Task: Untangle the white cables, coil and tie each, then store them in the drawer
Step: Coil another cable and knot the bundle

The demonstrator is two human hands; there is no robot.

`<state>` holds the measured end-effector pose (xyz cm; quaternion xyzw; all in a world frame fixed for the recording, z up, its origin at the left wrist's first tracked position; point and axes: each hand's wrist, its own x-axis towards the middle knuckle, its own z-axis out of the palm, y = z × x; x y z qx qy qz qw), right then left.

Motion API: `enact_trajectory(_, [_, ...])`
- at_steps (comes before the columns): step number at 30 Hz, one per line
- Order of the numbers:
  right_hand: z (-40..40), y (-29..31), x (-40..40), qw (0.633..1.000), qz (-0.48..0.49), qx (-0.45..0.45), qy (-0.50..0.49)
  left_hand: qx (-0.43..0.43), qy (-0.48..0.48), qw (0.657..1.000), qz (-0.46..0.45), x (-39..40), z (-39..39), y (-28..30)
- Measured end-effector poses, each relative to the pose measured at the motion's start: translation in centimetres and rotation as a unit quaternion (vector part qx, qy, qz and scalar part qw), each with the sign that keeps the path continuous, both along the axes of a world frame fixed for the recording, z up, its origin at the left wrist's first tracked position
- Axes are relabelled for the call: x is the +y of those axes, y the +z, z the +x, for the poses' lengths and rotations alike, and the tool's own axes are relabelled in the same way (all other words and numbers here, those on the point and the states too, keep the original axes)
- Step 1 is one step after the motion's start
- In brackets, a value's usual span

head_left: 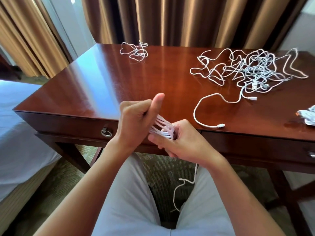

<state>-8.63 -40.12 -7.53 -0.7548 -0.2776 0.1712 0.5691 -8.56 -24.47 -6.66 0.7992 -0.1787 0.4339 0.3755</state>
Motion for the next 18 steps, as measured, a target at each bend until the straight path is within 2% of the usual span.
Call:
enact_trajectory(5, [0.1,-0.7,0.0,0.998,0.011,0.036,0.051,0.057,-0.016,0.998,-0.001,0.2,0.2,-0.2])
enact_trajectory(10, [0.1,-0.8,0.3,0.998,0.044,0.047,0.013,0.137,-0.005,0.988,-0.069,-0.3,-0.1,-1.2])
enact_trajectory(13, [0.0,-0.9,0.4,0.998,0.044,0.045,-0.002,0.142,0.002,0.987,-0.069,-0.7,-0.2,-1.5])
enact_trajectory(15, [-0.2,-0.9,0.6,0.994,0.065,0.086,-0.011,0.135,0.012,0.987,-0.081,-1.0,-0.3,-1.3])
enact_trajectory(18, [-0.4,-0.3,1.0,0.97,0.12,0.212,-0.006,0.122,0.008,0.991,-0.054,-1.1,-0.2,-1.4])
